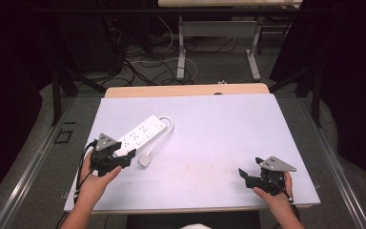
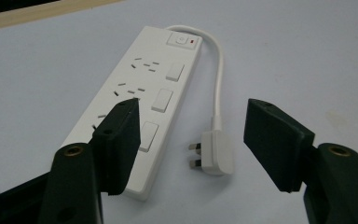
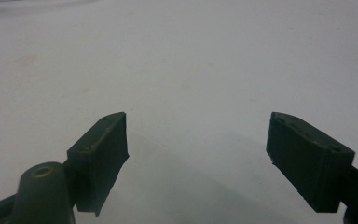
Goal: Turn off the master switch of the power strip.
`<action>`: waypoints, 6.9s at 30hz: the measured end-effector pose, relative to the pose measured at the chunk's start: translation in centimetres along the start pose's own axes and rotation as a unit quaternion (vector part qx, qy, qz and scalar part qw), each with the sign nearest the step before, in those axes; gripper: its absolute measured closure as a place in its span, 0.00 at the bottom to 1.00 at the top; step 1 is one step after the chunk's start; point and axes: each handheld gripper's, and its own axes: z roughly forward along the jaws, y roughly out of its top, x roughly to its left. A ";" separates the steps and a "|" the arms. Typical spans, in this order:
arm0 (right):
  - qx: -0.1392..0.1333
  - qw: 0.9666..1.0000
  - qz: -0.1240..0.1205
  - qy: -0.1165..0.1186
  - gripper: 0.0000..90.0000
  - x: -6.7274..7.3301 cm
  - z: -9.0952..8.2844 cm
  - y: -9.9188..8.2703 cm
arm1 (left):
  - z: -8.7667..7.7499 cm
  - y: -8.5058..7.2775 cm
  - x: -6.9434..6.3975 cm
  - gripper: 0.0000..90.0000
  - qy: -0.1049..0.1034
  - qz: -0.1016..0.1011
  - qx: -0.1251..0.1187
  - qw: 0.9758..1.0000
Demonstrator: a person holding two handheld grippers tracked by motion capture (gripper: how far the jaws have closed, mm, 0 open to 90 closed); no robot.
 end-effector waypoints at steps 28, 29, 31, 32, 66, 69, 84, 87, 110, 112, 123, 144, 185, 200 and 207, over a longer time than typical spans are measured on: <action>0.000 1.000 0.006 -0.005 0.21 0.0 0.0 -0.1 | 1.2 5.0 -0.6 0.58 -0.033 -0.001 0.018 0.999; 0.000 1.000 0.006 -0.005 0.21 0.0 0.0 -0.1 | 1.4 5.1 -0.7 0.59 -0.029 -0.002 0.012 1.000; -0.002 1.000 0.006 -0.004 0.21 0.0 0.0 -0.1 | 1.6 5.3 -0.7 0.60 -0.029 -0.004 0.013 0.999; -0.001 1.000 0.005 -0.003 0.21 0.0 0.0 -0.1 | 1.6 5.5 -0.6 0.60 -0.034 -0.002 0.018 0.999; 0.001 1.000 0.003 0.000 0.21 -0.1 0.2 -0.3 | 6.1 8.2 -1.1 0.85 -0.040 -0.037 0.038 0.998; 0.002 1.000 0.004 0.002 0.21 -0.2 0.1 -0.3 | 6.6 8.3 -1.1 0.88 -0.036 -0.041 0.040 0.998; 0.004 1.000 0.005 0.002 0.21 -0.2 0.2 -0.3 | 8.7 8.8 -0.8 0.99 -0.032 -0.062 0.039 0.997; 0.004 1.000 0.005 0.002 0.21 -0.3 0.3 -0.4 | 9.2 8.9 -0.7 1.00 -0.030 -0.063 0.041 0.997; 0.004 1.000 0.012 0.001 0.21 -0.3 0.3 -0.5 | 13.3 9.0 0.2 1.00 -0.019 -0.070 0.065 0.995; 0.005 1.000 0.010 0.001 0.21 -0.3 0.3 -0.5 | 13.6 9.1 0.2 1.00 -0.018 -0.070 0.067 0.995; 0.006 1.000 0.014 -0.001 0.21 -0.4 0.3 -0.5 | 15.3 9.0 0.3 1.00 -0.013 -0.078 0.076 0.994; 0.007 1.000 0.007 0.006 0.21 -0.5 0.4 -0.5 | 17.3 8.6 1.3 1.00 -0.002 -0.089 0.103 0.991; 0.026 0.999 0.022 0.001 0.23 -0.4 0.1 -0.2 | 18.7 8.1 1.1 1.00 0.004 -0.077 0.117 0.990; 0.024 0.999 0.021 0.002 0.23 -0.5 0.1 -0.2 | 18.2 8.2 1.5 1.00 0.022 -0.090 0.119 0.989; 0.025 0.999 0.025 0.004 0.23 -0.4 0.1 -0.2 | 17.9 8.4 1.7 1.00 0.022 -0.094 0.116 0.989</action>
